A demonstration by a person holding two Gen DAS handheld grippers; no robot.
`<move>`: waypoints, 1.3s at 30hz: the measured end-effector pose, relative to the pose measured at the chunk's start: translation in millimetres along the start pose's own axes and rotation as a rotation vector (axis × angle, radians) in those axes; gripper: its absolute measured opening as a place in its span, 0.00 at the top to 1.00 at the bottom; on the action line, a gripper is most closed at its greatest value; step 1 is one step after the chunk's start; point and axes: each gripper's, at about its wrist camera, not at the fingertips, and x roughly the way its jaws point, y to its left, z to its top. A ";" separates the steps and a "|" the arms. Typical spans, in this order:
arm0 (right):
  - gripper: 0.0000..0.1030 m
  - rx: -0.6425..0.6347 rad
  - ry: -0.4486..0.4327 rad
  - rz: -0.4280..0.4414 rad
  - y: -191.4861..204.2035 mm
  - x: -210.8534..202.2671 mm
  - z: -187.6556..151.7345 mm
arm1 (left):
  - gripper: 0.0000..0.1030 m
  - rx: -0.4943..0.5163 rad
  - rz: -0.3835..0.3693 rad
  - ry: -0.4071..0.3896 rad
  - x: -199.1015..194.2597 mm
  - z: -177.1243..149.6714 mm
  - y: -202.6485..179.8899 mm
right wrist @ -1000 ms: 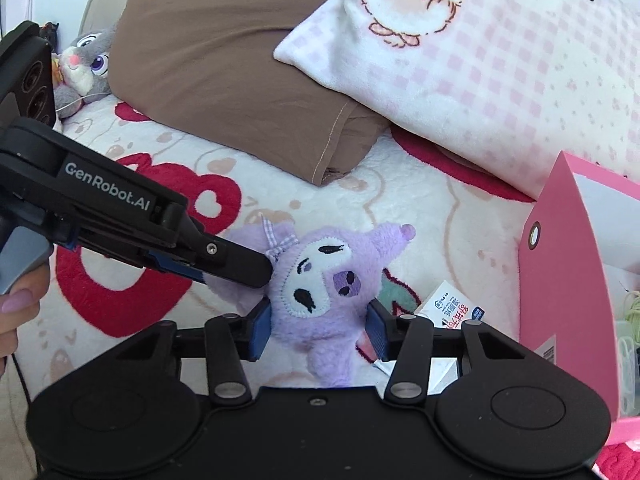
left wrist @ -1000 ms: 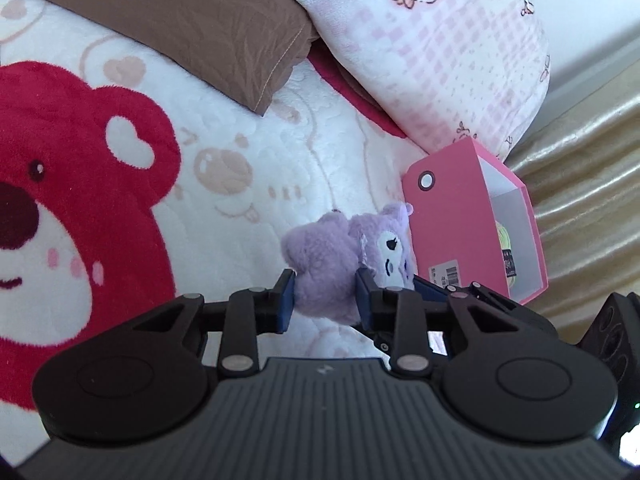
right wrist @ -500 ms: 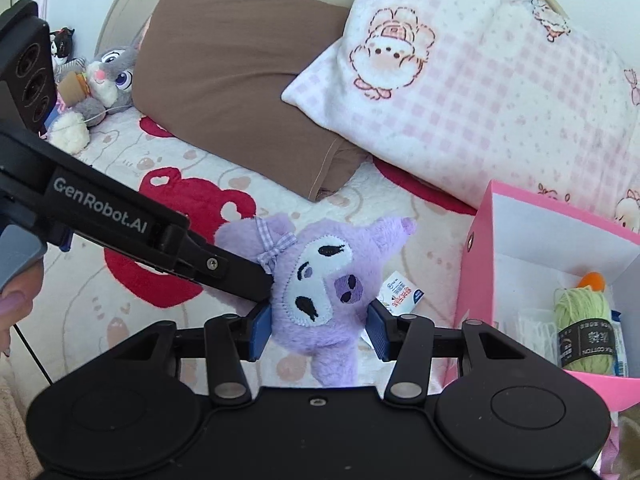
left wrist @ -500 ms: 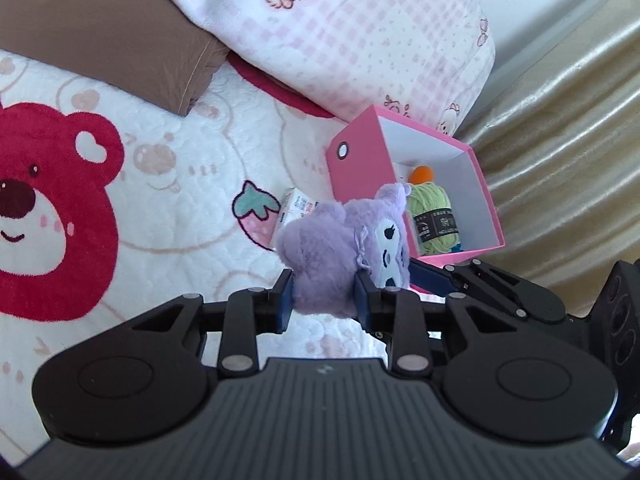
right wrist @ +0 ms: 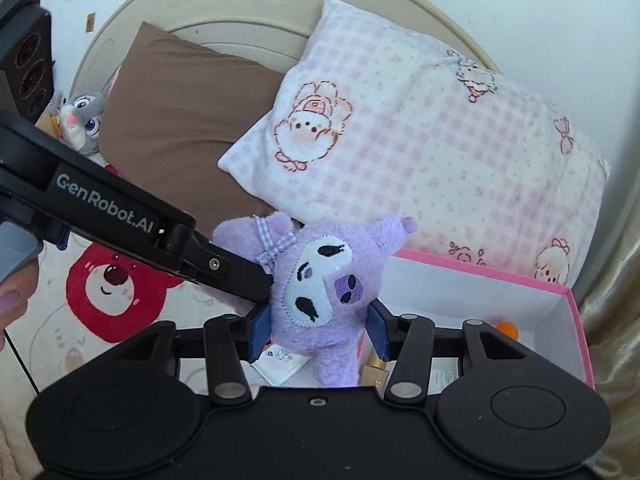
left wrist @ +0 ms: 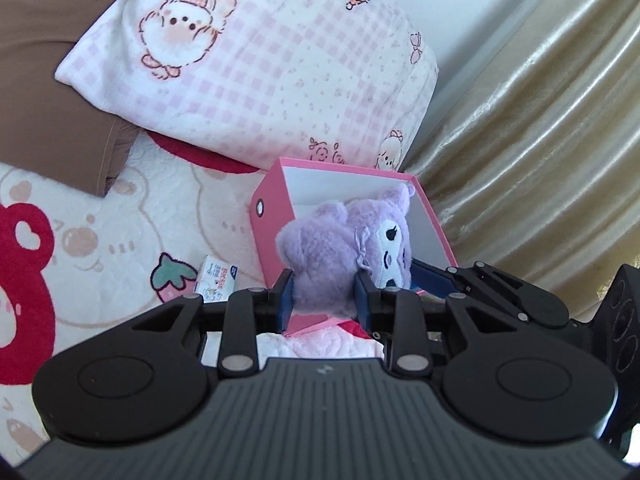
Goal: Organize objects
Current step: 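Carry the plush toy with the left gripper into the pink box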
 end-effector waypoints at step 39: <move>0.45 -0.053 0.243 -0.080 -139.6 160.9 -6.5 | 0.72 -0.080 0.085 0.130 208.8 61.2 4.8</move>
